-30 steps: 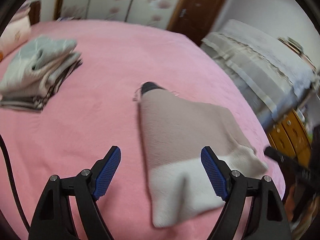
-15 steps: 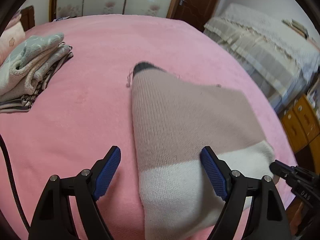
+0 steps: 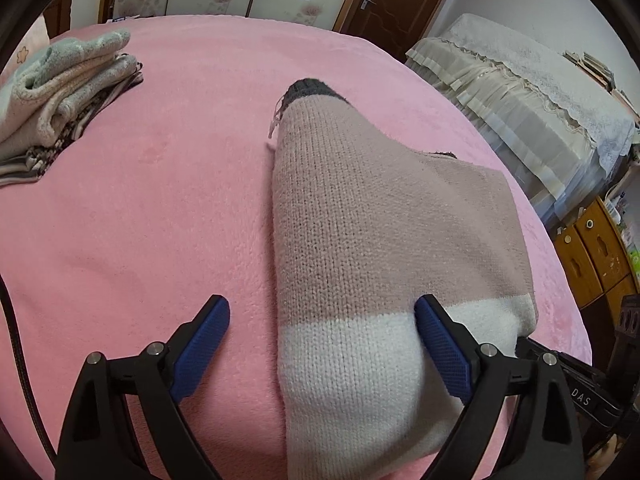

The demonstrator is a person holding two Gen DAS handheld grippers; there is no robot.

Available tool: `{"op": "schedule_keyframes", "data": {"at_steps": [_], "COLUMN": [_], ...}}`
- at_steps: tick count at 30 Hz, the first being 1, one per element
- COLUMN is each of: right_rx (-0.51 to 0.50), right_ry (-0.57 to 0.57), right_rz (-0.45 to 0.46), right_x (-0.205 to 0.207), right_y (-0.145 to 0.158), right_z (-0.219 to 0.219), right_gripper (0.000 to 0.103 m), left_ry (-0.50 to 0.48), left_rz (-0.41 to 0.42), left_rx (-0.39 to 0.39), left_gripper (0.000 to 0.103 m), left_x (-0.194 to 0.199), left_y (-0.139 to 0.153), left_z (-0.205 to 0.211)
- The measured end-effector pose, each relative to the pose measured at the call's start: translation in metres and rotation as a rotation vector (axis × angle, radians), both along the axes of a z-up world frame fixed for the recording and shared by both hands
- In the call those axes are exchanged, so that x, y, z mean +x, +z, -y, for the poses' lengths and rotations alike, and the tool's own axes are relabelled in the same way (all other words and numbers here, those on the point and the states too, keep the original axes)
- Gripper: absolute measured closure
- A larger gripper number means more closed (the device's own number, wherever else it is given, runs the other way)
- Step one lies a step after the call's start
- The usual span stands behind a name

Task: Fold small clothes
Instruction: 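Position both tools on either side of the folded sweater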

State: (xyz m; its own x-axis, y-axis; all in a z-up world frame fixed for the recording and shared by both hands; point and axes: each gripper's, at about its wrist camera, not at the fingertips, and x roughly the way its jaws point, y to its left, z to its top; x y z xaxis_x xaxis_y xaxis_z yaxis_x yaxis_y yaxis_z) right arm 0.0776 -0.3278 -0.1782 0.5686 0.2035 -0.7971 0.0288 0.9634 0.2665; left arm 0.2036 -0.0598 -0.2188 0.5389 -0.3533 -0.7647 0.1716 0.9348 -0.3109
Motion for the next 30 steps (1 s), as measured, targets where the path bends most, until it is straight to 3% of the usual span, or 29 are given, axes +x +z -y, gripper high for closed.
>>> {"op": "schedule_keyframes", "data": {"at_steps": [4,8,15,18,23,25,30], "right_rx": [-0.015,-0.053,-0.157,-0.166,-0.193,-0.228,-0.165], "right_ry": [0.032,0.057,0.143,0.163,0.151,0.130,0.102], "right_rz": [0.011,0.037,0.188,0.182,0.091,0.055,0.044], "right_x": [0.001,0.002,0.029,0.058,0.104,0.110,0.106], "right_y": [0.015,0.038,0.093,0.091,0.057,0.042,0.034], "right_z": [-0.002,-0.007,-0.035,-0.044,-0.045,-0.037,-0.017], "right_gripper": [0.093,0.093,0.093,0.093,0.093,0.093,0.096], "left_ry": [-0.005,0.004,0.071,0.075,0.040,0.020,-0.002], "left_rz": [-0.007,-0.035,0.031,0.042,0.020,-0.001,-0.064], "left_rx": [0.007,-0.003,-0.053,-0.048,-0.006,0.023,0.084], "left_gripper": [0.009,0.002,0.001,0.001,0.001,0.001,0.001], "left_x": [0.001,0.003,0.019,0.032,0.057,0.065,0.078], "left_y": [0.009,0.019,0.055,0.062,0.055,0.045,0.018], "left_z": [-0.001,-0.009,-0.023,-0.020,-0.005,0.002,0.009]}}
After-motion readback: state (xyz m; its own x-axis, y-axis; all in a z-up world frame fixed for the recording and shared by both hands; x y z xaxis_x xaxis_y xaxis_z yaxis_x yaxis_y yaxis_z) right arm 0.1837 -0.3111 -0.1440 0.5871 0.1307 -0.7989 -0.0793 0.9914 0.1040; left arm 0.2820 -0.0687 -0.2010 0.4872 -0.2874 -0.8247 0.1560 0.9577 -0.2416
